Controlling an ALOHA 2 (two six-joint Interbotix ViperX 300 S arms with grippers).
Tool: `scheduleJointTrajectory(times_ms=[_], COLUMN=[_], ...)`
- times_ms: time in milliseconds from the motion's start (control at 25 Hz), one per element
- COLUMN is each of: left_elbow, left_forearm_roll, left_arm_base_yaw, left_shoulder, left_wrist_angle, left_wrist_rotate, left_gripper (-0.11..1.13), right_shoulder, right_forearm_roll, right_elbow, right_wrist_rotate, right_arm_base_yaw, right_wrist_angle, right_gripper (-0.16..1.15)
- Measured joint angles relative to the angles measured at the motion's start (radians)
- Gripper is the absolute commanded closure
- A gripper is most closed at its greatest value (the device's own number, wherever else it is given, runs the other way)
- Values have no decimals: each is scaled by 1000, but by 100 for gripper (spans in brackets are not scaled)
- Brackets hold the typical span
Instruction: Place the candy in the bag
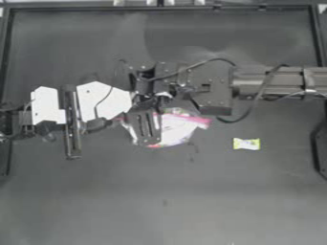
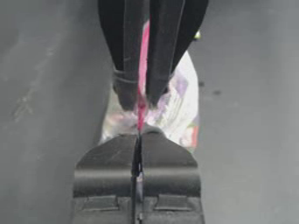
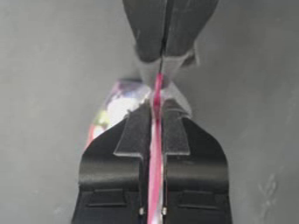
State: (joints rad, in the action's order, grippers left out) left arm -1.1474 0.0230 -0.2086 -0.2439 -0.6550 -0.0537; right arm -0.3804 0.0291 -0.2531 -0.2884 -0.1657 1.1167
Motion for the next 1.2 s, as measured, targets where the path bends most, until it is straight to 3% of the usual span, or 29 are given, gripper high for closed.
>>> scheduleJointTrajectory(times_ms=[1200], left_elbow=[0], left_forearm_roll=[-2], left_arm_base_yaw=[-3], left_shoulder=[0], left_wrist_angle=[-2], left_wrist_rotate=[-2], left_gripper=[93], right_shoulder=[152], right_forearm_roll=[37], right_elbow=[242], right_wrist_rotate=[94], right_arm_base_yaw=[-14], right_wrist_angle=[-57], right_gripper=[69])
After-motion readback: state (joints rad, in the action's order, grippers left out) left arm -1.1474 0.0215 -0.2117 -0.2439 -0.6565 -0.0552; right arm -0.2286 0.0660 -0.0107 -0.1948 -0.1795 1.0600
